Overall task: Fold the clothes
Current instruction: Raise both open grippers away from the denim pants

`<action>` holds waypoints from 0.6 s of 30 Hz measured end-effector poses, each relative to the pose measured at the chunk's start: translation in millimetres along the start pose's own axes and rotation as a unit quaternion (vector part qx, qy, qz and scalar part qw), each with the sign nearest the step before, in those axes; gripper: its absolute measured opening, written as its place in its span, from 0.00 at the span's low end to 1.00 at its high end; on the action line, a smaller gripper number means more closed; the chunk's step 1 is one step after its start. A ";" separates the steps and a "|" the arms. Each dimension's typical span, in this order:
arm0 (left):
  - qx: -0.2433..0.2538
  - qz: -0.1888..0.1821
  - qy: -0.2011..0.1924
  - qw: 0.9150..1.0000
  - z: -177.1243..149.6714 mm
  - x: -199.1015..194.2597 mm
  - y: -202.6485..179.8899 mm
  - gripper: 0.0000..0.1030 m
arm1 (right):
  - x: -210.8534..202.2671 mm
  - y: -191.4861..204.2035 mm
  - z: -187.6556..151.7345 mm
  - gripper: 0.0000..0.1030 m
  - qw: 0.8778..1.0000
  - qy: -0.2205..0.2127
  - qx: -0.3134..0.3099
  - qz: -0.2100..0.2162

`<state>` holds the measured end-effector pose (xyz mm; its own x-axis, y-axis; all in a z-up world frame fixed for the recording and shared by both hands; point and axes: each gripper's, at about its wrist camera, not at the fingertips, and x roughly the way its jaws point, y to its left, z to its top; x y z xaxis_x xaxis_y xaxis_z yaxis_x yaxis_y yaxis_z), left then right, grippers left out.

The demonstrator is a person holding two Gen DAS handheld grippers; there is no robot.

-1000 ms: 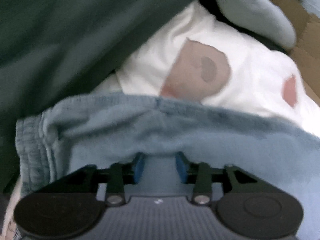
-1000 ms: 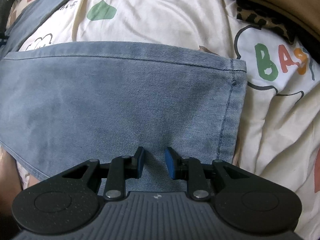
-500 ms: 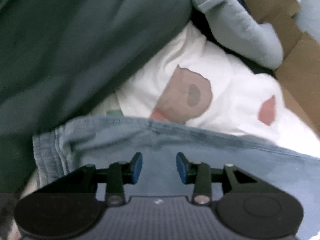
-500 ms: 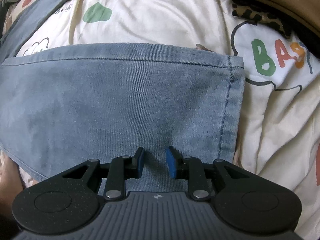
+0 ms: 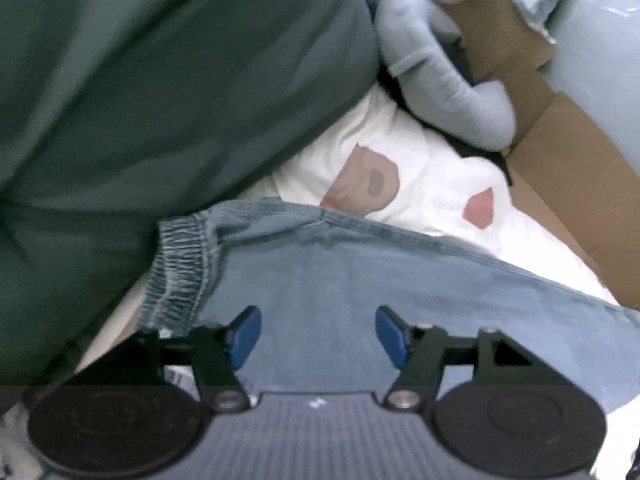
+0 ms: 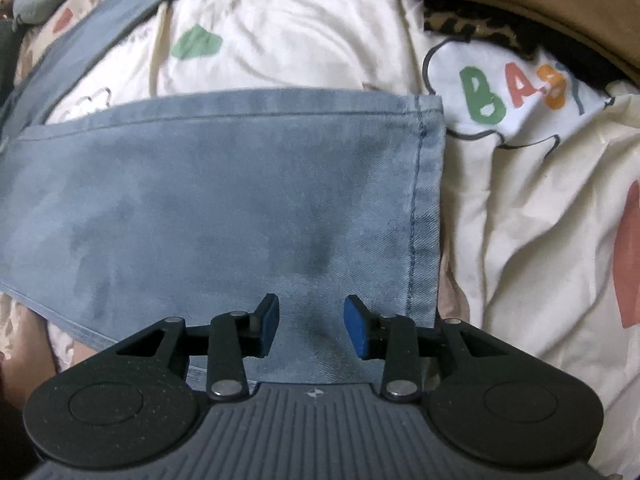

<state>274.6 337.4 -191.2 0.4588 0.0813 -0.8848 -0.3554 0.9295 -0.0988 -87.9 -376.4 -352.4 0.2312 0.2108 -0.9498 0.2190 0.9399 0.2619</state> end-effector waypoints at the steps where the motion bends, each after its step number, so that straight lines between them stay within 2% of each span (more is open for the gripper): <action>1: 0.000 0.002 -0.003 1.000 -1.1 -9.4 0.3 0.66 | -4.3 -2.5 -1.1 0.42 1.000 -0.005 0.001 0.003; 8: 0.001 0.006 -0.022 1.000 -11.4 -74.3 3.3 0.70 | -23.1 2.9 4.2 0.42 0.999 -0.042 0.002 0.018; 18: -0.003 0.032 -0.024 0.999 -34.6 -152.6 18.5 0.72 | -58.1 4.1 1.3 0.42 0.995 -0.095 0.009 0.019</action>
<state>169.8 329.8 -73.8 0.4739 0.1581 -0.8663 -0.3908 0.9193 -0.0460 -99.2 -385.1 -296.0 0.4140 0.1897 -0.8903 0.2238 0.9268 0.3015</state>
